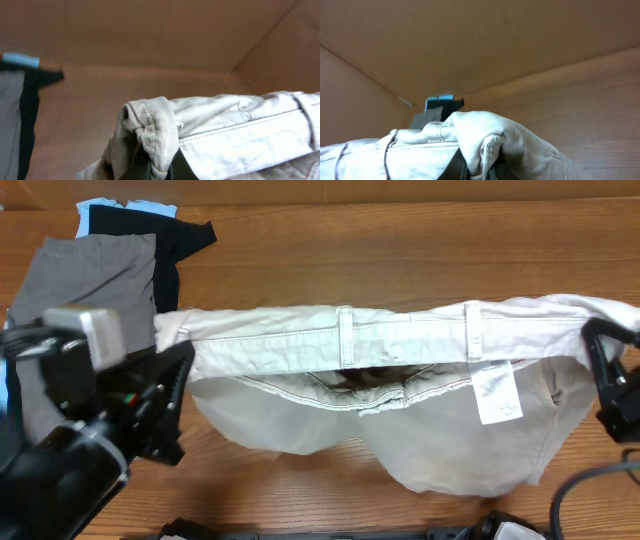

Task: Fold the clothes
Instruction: 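Lift the waistband with both grippers and pull it away to spread the shorts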

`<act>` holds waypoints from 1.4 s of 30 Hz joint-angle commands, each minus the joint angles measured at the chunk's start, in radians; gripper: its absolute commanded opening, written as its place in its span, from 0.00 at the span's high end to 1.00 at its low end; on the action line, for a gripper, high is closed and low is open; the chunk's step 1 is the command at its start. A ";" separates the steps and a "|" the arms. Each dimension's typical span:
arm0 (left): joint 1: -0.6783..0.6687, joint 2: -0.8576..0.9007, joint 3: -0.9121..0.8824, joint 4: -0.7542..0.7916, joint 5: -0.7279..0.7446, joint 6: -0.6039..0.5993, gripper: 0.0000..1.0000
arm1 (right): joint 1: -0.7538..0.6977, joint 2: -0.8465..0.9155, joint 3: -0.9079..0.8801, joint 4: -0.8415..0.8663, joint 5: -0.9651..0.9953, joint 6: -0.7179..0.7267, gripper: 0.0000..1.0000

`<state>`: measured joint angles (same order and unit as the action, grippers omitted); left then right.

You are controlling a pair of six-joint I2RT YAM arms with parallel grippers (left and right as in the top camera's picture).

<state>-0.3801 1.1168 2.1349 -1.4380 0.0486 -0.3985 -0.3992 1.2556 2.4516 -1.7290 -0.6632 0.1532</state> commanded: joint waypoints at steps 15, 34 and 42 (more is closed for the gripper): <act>0.047 0.564 -0.022 -0.080 -0.443 -0.114 0.96 | 0.067 0.388 -0.391 0.235 0.295 -0.127 0.96; 0.047 1.123 -0.022 1.098 -0.451 0.072 0.00 | 0.217 0.874 -0.415 1.051 0.295 -0.089 0.00; 0.048 1.093 0.026 0.869 -0.351 0.096 0.00 | 0.214 0.858 -0.391 0.967 0.269 0.030 0.00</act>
<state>-0.3275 2.2463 2.1220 -0.4938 -0.3569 -0.3523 -0.1844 2.1441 2.0308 -0.7280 -0.3828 0.1387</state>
